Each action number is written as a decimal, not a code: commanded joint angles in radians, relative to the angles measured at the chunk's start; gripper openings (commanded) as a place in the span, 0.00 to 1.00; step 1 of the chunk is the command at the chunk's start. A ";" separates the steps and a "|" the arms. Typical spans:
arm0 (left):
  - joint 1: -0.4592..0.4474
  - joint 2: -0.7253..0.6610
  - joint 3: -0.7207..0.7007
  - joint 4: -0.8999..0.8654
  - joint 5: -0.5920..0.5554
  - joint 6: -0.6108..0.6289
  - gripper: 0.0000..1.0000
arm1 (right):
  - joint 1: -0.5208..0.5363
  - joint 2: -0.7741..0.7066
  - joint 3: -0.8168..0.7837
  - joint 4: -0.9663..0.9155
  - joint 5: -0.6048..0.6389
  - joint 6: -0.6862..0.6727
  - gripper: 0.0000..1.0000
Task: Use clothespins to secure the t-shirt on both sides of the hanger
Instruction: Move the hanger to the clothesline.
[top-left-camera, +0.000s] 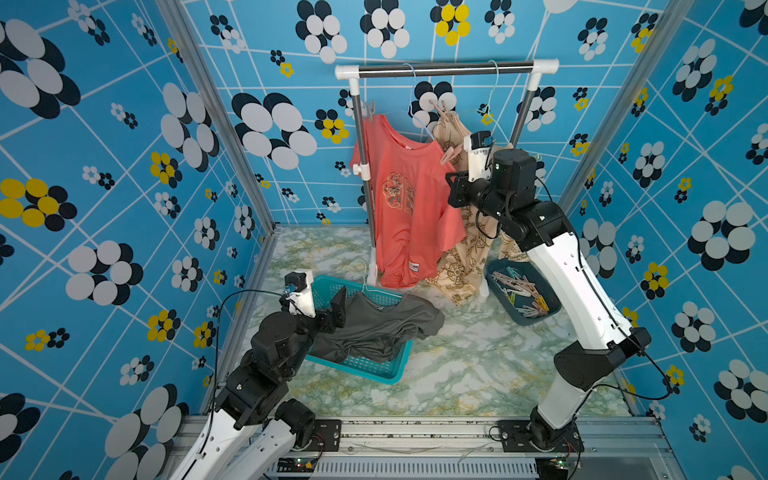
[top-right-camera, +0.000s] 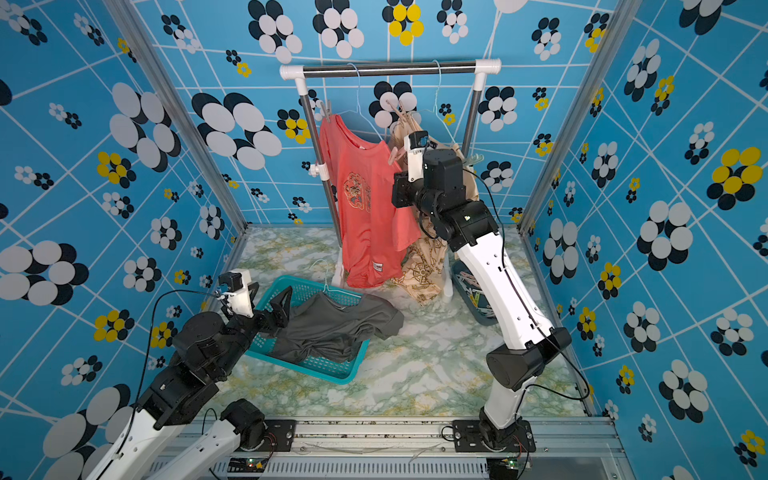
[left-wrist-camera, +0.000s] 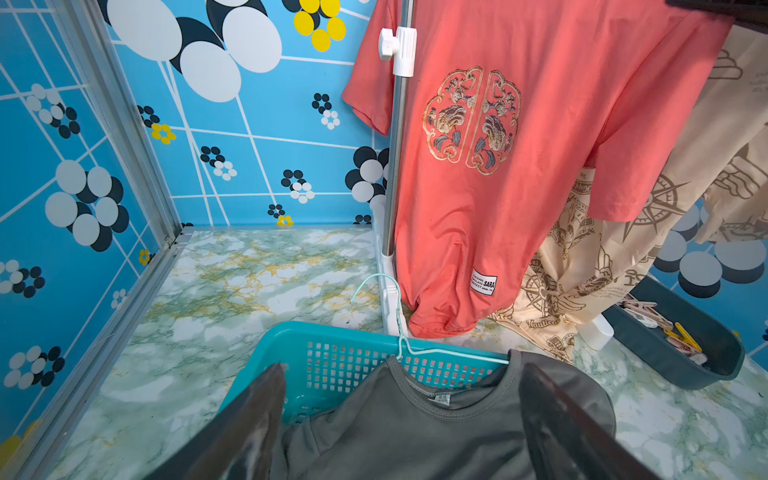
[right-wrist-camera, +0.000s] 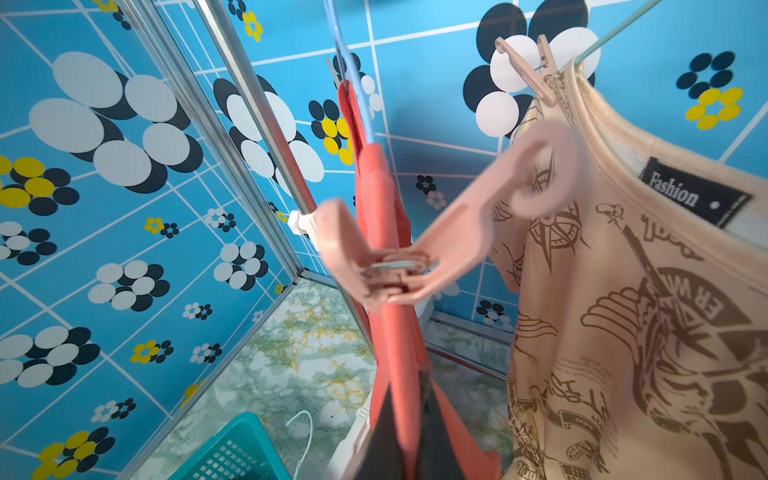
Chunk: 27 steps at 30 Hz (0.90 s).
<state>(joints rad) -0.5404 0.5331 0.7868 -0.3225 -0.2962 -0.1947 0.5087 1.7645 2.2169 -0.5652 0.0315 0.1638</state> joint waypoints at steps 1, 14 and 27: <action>0.010 0.009 -0.024 0.024 -0.016 -0.013 0.89 | -0.022 -0.014 0.014 0.003 0.017 -0.001 0.00; 0.015 0.015 -0.032 0.031 -0.003 -0.024 0.89 | -0.152 -0.165 -0.142 0.016 0.021 0.004 0.00; 0.016 0.000 -0.021 0.014 0.016 -0.037 0.91 | -0.153 -0.260 -0.187 -0.053 -0.066 0.039 0.46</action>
<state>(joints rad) -0.5358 0.5484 0.7719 -0.3115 -0.2874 -0.2256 0.3592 1.5803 2.0533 -0.5701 -0.0105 0.1745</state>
